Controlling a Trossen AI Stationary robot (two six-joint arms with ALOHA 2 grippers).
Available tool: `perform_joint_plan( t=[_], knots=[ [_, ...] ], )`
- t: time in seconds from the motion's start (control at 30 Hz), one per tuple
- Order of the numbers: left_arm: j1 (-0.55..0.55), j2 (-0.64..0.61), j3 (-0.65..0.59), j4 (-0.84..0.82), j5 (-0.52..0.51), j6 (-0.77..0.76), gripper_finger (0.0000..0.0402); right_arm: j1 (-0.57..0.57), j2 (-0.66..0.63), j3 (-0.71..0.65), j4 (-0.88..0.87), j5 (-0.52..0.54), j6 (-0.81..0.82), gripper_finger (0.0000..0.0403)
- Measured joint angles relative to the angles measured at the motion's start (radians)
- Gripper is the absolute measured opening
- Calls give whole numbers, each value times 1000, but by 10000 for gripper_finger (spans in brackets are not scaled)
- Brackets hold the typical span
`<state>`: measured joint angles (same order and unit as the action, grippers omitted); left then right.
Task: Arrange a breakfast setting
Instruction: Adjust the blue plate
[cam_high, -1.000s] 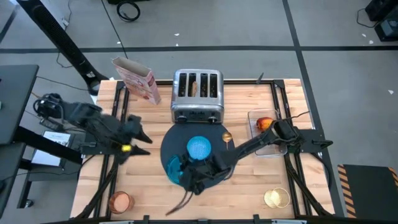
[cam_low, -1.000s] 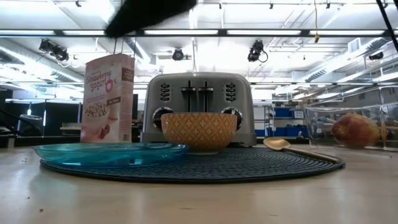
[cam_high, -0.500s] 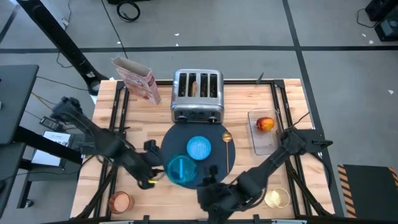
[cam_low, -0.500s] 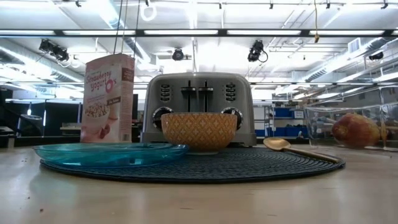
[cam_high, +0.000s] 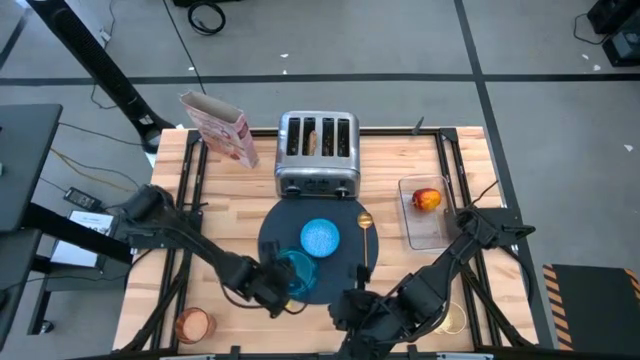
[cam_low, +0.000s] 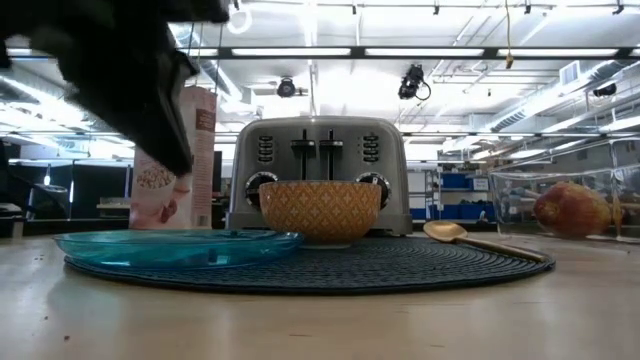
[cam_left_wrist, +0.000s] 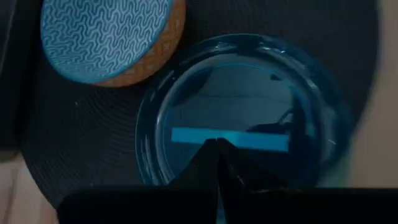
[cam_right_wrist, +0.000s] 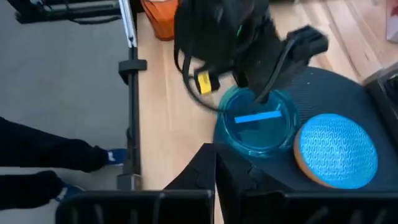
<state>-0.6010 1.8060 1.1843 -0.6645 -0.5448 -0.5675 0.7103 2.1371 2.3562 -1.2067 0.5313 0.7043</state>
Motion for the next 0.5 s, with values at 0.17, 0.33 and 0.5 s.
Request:
perform_joint_plan(
  t=[0.17, 0.33, 0.5],
  knots=[
    [-3, 93, 0, 27, -99, 5, 3, 11, -4, 0, -2, 0, 52, 15],
    [-3, 149, 0, 45, -76, 38, 2, 16, -4, 0, -1, -4, 61, 5],
    [-7, 168, 0, 46, -29, 38, 1, 15, -4, 0, 0, -10, 64, 10]
  ],
)
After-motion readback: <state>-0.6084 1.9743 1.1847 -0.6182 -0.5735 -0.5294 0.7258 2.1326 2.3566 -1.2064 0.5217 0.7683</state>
